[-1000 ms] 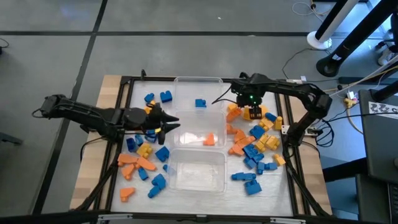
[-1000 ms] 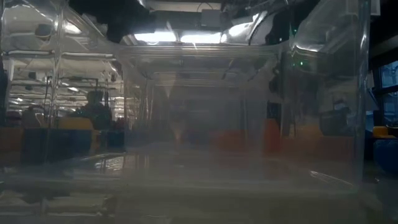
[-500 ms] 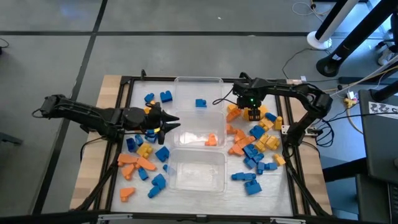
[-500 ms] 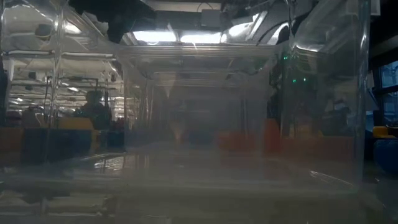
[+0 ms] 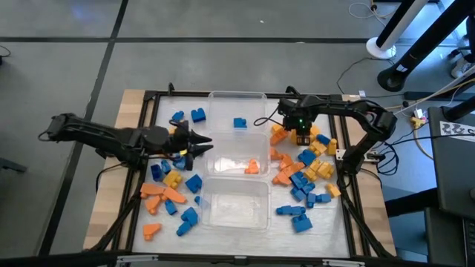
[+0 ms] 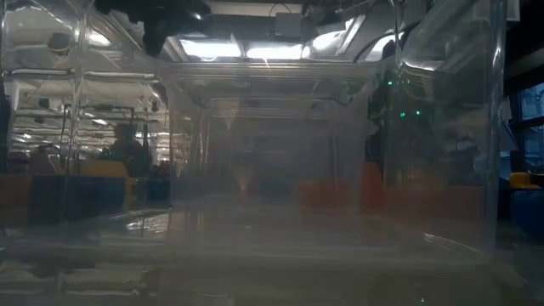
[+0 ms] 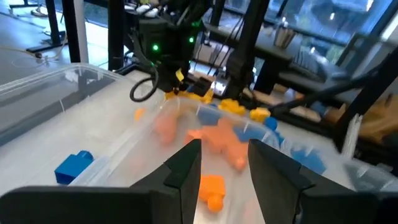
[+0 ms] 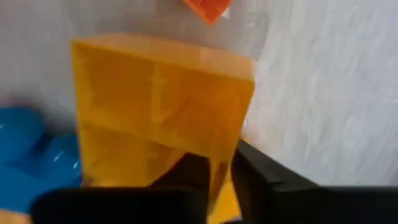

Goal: Sort blocks
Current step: Put the yellow game piece into the bottom transparent bin

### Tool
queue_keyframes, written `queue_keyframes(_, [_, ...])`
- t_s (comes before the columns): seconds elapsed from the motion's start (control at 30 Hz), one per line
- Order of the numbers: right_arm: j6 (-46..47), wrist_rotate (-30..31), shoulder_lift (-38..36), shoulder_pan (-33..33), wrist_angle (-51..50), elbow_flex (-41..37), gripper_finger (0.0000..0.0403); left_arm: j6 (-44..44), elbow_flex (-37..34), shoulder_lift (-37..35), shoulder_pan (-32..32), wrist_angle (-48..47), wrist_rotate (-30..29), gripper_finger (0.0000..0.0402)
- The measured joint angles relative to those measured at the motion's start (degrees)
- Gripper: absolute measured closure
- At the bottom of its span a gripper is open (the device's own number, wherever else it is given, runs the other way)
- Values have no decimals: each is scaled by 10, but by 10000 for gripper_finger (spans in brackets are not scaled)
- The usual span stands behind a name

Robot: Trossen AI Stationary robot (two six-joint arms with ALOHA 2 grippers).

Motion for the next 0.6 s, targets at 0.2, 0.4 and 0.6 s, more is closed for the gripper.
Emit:
queue_keyframes(0.2, [-3,0,0,1,-80,55,379,-5,0,-57,5,-2,-1,279])
queue_keyframes(0.4, [-5,0,0,1,-166,146,383,-7,0,-107,14,-69,-1,279])
queue_keyframes(0.6, [-18,-45,0,6,-227,277,389,-92,0,-139,39,-199,-13,279])
